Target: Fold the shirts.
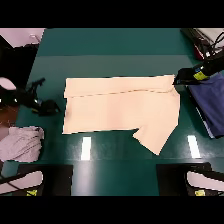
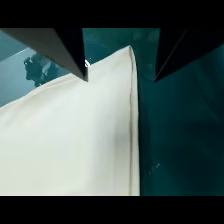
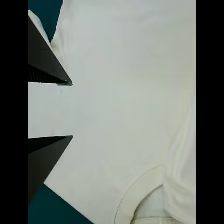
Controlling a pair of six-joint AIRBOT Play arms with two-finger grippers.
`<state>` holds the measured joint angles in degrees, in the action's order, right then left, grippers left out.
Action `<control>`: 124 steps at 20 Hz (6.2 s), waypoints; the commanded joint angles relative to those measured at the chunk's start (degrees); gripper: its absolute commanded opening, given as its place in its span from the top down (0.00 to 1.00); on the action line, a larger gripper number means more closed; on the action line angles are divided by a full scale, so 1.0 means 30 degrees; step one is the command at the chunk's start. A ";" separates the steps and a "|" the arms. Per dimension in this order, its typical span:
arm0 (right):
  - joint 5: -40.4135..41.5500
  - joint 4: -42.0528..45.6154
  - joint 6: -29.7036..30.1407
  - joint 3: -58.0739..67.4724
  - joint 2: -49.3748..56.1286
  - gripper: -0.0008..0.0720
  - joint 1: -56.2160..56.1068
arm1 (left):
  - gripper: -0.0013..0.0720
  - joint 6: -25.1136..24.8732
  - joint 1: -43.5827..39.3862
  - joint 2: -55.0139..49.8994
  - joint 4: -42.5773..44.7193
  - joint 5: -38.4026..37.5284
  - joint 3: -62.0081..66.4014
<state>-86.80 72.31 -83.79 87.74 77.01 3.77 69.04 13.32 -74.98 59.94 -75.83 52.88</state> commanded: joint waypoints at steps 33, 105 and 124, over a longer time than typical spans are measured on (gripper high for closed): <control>0.1617 -0.0787 0.0459 -1.7653 -0.8830 0.48 0.5792 | 0.94 -0.0648 0.0000 0.1486 -0.2200 0.0131 -0.1603; 0.2623 -0.1282 0.0372 -0.3541 0.0503 0.23 0.1632 | 0.86 0.0794 0.0000 -0.3016 -0.3694 0.1217 0.7329; 0.2382 -0.8488 0.8867 -0.8597 0.4204 0.08 0.9304 | 0.94 0.1421 -0.9683 -0.3016 -0.4124 0.0634 0.7322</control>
<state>-79.20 48.34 -60.25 59.99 85.52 31.81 71.55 -11.27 -84.01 47.53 -75.11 74.81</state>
